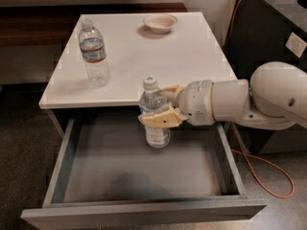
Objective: Place blue plastic bottle into top drawer
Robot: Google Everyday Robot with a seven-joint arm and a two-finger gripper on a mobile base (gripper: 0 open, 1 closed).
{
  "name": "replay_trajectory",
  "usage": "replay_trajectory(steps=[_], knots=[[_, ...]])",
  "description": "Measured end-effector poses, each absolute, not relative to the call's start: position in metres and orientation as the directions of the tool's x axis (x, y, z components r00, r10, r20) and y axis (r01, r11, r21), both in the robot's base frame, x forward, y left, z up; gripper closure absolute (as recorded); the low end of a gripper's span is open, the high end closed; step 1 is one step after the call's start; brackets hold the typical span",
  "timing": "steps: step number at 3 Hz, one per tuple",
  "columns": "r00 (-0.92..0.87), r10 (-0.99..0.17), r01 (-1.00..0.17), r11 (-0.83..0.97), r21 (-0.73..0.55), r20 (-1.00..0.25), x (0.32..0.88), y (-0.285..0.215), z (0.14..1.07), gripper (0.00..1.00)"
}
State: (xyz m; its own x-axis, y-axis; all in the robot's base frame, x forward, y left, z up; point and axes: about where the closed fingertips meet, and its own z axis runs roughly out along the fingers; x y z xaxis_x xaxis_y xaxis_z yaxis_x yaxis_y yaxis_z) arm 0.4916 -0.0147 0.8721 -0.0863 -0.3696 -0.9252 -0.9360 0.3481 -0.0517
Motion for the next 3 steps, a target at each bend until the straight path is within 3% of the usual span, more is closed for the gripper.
replay_trajectory(steps=[2,3], knots=[[0.028,-0.436,-0.958,0.244,-0.148,-0.9,0.502,-0.038,0.792,1.0],[0.061,-0.395,-0.958,0.233,-0.165,-0.917,0.507,-0.045,0.764,1.0]])
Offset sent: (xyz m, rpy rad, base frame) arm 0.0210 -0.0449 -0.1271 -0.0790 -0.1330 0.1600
